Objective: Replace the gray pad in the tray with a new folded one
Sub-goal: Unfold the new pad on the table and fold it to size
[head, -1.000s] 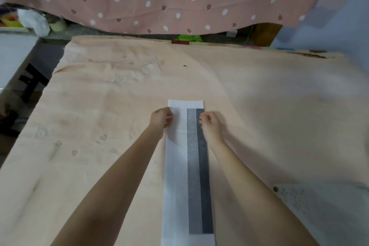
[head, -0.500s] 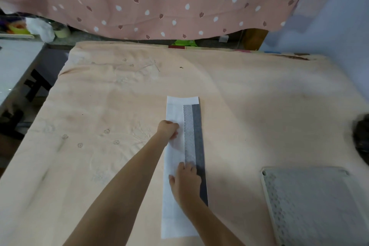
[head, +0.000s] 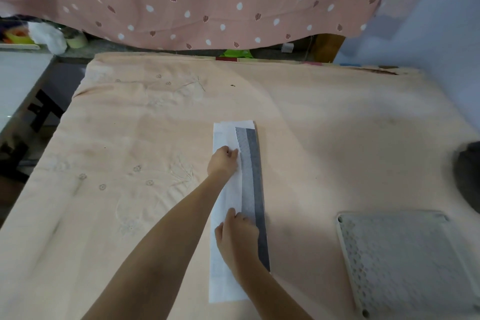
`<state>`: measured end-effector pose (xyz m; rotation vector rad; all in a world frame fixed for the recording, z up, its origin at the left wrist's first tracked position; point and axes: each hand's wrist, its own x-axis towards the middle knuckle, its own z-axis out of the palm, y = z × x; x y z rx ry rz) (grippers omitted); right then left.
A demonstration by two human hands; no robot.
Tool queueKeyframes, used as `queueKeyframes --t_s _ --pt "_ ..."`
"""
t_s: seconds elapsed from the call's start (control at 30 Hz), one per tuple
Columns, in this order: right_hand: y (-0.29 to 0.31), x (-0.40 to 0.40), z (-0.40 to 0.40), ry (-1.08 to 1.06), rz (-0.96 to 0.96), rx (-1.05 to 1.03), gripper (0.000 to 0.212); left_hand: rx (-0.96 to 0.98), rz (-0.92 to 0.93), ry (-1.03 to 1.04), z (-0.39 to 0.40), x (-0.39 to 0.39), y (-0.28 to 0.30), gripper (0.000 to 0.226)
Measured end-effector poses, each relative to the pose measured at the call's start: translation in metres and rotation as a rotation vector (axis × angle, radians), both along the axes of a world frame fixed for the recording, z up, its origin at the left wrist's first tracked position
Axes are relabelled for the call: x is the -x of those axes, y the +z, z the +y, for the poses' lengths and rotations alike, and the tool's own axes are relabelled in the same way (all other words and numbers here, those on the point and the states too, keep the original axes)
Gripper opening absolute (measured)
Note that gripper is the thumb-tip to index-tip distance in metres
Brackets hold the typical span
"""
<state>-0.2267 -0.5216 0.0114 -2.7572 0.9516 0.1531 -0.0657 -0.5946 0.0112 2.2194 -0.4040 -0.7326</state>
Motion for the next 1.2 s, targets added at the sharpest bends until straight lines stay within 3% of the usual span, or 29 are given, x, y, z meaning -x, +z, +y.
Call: queueKeyframes --t_s 0.13,0.4,0.53,0.67,0.77,0.97,1.2 --pt "0.013 0.007 0.002 -0.083 0.123 0.038 0.037 0.106 -0.039 0.055 0.003 0.006 0.023 0.041" --pt "0.029 0.022 -0.002 -0.017 0.195 0.053 0.04 0.138 -0.085 0.092 0.022 0.017 0.064 0.038" --pt "0.041 0.03 0.006 -0.08 0.014 0.062 0.038 0.077 -0.134 0.115 0.033 0.025 0.083 0.031" --pt "0.045 0.023 0.013 -0.226 -0.267 0.111 0.064 0.097 -0.101 0.137 0.037 0.033 0.091 0.024" --pt "0.051 0.009 0.003 -0.246 -0.241 0.075 0.071 0.111 -0.069 0.156 0.037 0.043 0.094 0.022" --pt "0.063 0.004 -0.022 -0.272 -0.084 0.037 0.041 0.102 -0.113 0.151 0.039 0.049 0.097 0.029" --pt "0.043 0.032 -0.009 -0.19 -0.01 -0.12 0.029 -0.076 -0.23 0.103 0.042 0.032 0.097 0.026"
